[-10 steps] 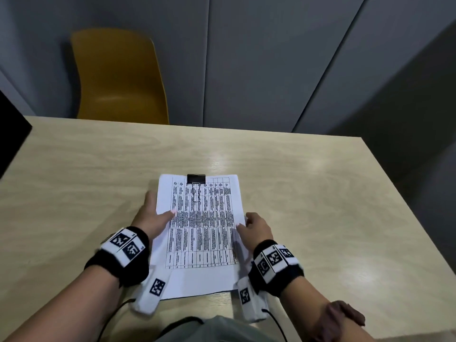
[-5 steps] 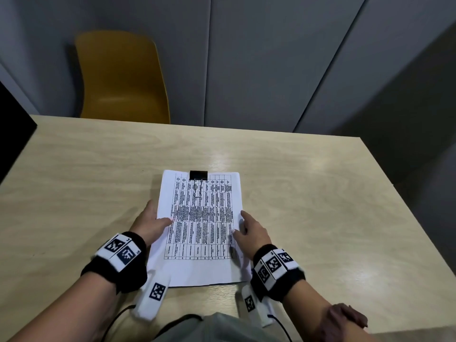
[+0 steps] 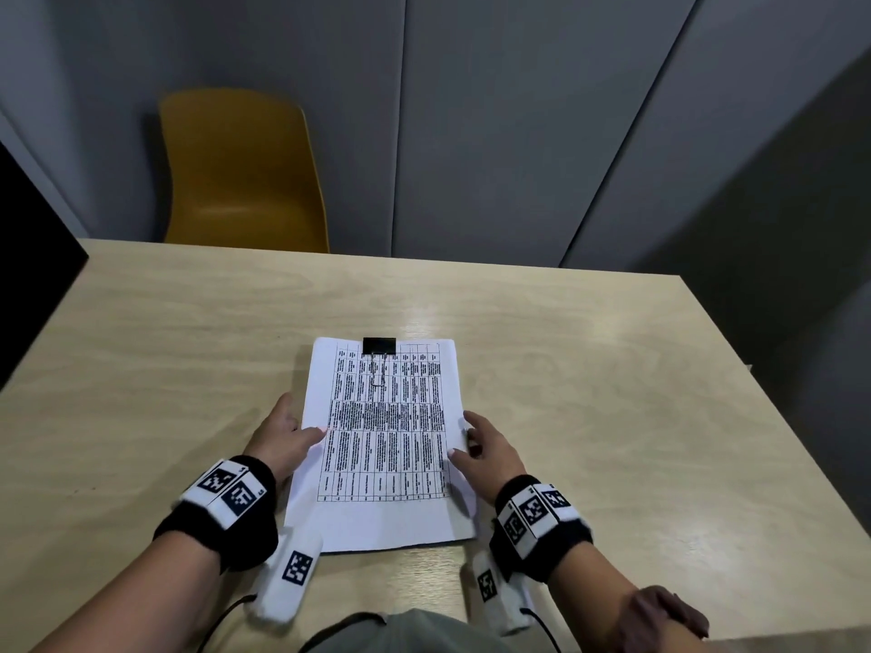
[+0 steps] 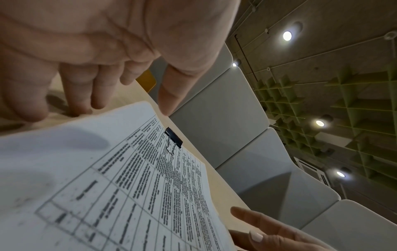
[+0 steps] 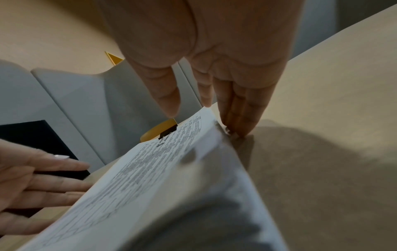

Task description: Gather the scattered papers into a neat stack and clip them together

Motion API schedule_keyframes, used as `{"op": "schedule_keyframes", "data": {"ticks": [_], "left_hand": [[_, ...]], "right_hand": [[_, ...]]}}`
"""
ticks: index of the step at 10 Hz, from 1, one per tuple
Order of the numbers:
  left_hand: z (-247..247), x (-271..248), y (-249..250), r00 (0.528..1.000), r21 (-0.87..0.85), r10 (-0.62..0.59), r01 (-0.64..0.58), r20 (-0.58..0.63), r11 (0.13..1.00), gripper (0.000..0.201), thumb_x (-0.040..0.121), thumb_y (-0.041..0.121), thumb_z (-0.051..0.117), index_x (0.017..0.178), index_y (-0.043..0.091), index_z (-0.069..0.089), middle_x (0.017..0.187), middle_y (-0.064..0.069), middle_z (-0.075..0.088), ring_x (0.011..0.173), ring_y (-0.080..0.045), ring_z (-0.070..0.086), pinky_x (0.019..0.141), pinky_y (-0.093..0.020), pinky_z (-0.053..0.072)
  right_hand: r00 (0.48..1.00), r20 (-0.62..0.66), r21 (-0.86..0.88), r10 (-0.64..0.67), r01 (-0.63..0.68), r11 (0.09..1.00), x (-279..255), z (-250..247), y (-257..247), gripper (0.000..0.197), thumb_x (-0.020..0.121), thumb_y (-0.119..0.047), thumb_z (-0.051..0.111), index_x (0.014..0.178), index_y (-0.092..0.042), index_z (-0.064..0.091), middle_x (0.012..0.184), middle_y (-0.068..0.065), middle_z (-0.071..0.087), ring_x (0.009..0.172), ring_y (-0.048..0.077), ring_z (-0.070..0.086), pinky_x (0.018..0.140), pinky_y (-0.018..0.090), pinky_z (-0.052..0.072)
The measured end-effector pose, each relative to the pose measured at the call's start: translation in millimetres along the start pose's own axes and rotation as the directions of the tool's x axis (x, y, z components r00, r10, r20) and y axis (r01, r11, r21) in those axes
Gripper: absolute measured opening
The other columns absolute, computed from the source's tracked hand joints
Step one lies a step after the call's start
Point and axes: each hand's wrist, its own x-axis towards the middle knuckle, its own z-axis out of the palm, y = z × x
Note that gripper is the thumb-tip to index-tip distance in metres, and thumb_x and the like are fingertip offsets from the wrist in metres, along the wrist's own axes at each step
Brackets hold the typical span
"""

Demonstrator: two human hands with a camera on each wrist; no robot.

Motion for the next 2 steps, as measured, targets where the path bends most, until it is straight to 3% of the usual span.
{"op": "schedule_keyframes", "data": {"ticks": [1, 2], "left_hand": [[-8, -15, 8, 0.999, -0.071, 0.033, -0.033, -0.010, 0.997, 0.076, 0.089, 0.001, 0.056, 0.149, 0.018, 0.014, 0.153, -0.020, 0.025, 0.140, -0.029, 0.029, 0.106, -0.039, 0.030], [-16, -45, 7, 0.997, -0.133, 0.050, -0.058, -0.057, 0.989, 0.063, 0.088, -0.001, 0.056, 0.144, 0.017, 0.032, 0.147, -0.019, 0.037, 0.131, -0.029, 0.041, 0.095, -0.038, 0.041]], "right_hand": [[0.998, -0.061, 0.061, -0.032, 0.035, 0.998, -3, -9, 6, 0.055, 0.086, -0.017, 0.061, 0.137, -0.024, 0.041, 0.131, 0.007, 0.056, 0.112, 0.022, 0.059, 0.097, 0.030, 0.043], [0.991, -0.093, 0.100, -0.100, 0.110, 0.989, -24, -12, 30, 0.044, 0.079, -0.021, 0.059, 0.105, -0.056, 0.053, 0.104, -0.004, 0.068, 0.081, 0.002, 0.063, 0.087, 0.029, 0.052]]}}
